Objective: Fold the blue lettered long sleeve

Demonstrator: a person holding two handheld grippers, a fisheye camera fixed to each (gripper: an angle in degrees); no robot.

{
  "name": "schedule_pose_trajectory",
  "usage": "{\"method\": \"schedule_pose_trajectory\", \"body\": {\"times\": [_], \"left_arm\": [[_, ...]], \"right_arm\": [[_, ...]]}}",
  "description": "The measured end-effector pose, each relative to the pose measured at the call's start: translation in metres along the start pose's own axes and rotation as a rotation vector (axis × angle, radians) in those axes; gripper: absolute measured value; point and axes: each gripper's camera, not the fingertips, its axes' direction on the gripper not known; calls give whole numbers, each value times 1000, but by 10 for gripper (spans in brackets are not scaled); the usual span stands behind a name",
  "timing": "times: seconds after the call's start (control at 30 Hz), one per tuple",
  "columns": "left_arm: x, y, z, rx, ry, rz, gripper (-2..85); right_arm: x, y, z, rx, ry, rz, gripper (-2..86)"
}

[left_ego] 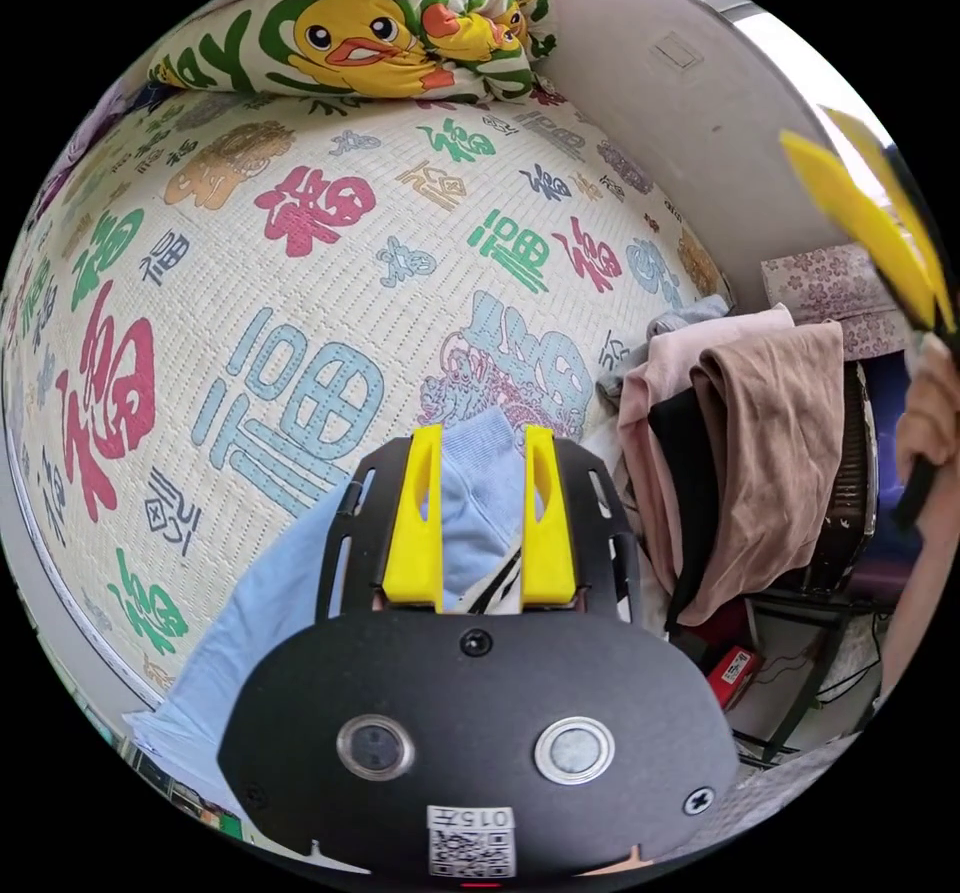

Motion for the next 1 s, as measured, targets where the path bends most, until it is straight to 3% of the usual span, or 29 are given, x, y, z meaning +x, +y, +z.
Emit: {"method": "schedule_pose_trajectory", "body": {"times": [0.13,0.33,0.57,0.67,0.77,0.9,1.0], "left_arm": [[-22,-14,14,-51,-1,-9,121],[-46,-29,32,-125,34,52,127],[-65,-9,23,-149,-8,172,64],[-90,32,-16,-2,104,128,56],[-124,103,-74,198,197,35,56],[-164,209,-144,384,311,-68,60],[-194,310,-187,501,398,-244,127]], "right_arm": [[56,23,76,-169,130,36,92],[58,46,172,-399,169,-28,112],[5,27,183,-404,260,-122,68],[-27,25,172,-401,223,-125,42],[-75,31,131,-280,93,-167,30],[-186,70,70,-182,-74,-332,16],[-286,120,59,-213,-89,-471,11]]}}
